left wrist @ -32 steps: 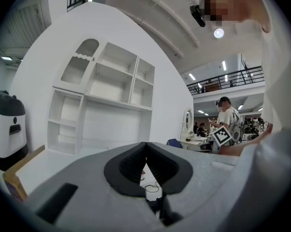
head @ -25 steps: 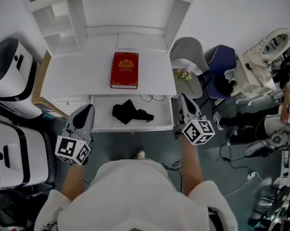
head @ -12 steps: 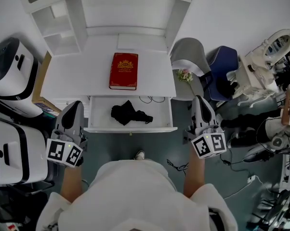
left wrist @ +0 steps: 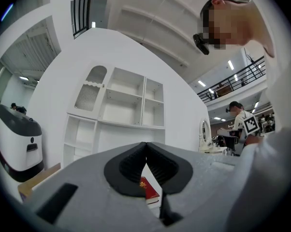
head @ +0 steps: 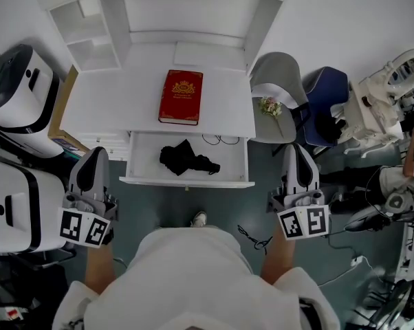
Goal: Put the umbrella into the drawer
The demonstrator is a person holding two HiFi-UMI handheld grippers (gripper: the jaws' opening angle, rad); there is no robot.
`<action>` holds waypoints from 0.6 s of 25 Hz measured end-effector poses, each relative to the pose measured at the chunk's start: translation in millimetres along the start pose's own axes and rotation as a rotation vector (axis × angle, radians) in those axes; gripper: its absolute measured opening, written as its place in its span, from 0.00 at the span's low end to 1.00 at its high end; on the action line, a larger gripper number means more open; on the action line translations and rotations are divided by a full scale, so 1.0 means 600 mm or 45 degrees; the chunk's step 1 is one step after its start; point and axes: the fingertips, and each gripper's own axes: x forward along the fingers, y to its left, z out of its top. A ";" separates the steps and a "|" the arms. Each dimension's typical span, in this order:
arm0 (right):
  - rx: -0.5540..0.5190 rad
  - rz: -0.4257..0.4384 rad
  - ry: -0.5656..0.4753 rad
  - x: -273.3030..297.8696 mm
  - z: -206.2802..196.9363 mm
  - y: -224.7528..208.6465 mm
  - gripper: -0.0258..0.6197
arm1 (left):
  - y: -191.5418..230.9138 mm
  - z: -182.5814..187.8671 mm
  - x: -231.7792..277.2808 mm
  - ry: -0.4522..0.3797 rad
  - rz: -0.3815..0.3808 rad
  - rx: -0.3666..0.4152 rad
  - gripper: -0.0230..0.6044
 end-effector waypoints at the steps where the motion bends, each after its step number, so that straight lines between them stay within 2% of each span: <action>1: 0.006 -0.001 0.007 -0.001 -0.004 -0.004 0.04 | 0.000 -0.004 -0.001 0.006 0.011 0.000 0.06; 6: 0.015 0.018 0.036 -0.002 -0.016 -0.021 0.04 | -0.011 -0.025 0.004 0.036 0.042 -0.017 0.06; 15: 0.040 0.078 0.022 0.009 -0.042 -0.039 0.04 | -0.034 -0.045 -0.005 0.065 0.099 0.016 0.06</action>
